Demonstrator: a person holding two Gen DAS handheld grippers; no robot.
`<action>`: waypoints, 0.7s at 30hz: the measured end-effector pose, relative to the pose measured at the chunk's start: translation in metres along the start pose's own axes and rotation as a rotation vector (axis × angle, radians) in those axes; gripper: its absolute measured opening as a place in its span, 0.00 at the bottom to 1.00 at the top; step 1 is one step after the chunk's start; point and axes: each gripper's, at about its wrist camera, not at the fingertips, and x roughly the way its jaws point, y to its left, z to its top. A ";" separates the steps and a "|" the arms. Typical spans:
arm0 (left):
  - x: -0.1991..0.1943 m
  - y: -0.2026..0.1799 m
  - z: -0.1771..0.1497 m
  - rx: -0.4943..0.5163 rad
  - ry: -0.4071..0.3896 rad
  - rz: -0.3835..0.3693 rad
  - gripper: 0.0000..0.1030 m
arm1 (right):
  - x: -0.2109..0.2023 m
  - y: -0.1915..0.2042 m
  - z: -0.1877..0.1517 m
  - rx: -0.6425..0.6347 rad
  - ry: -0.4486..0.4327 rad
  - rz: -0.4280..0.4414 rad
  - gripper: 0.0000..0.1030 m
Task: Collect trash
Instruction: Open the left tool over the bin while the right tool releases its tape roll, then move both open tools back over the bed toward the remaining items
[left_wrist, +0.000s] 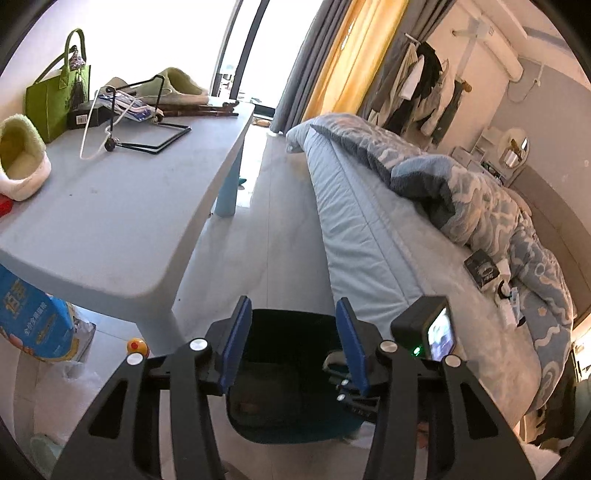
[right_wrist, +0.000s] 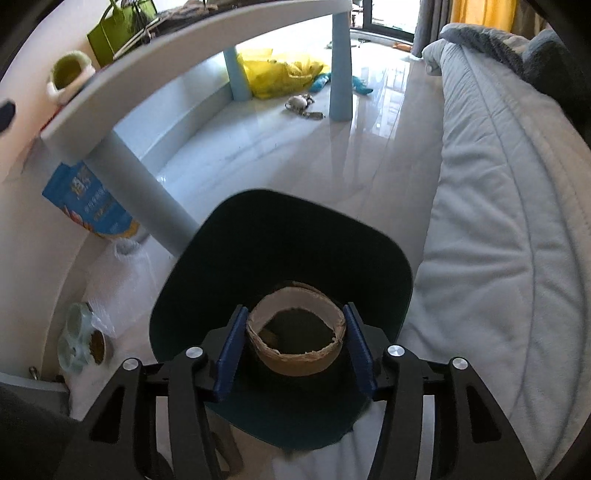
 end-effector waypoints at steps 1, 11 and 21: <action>-0.002 0.001 0.001 -0.007 -0.004 -0.002 0.48 | 0.001 0.001 -0.001 -0.002 0.003 -0.001 0.58; -0.016 -0.008 0.015 -0.013 -0.058 -0.015 0.48 | -0.021 0.007 0.001 -0.025 -0.055 0.043 0.62; -0.017 -0.040 0.023 -0.003 -0.068 -0.053 0.49 | -0.088 -0.009 0.003 -0.028 -0.219 0.091 0.62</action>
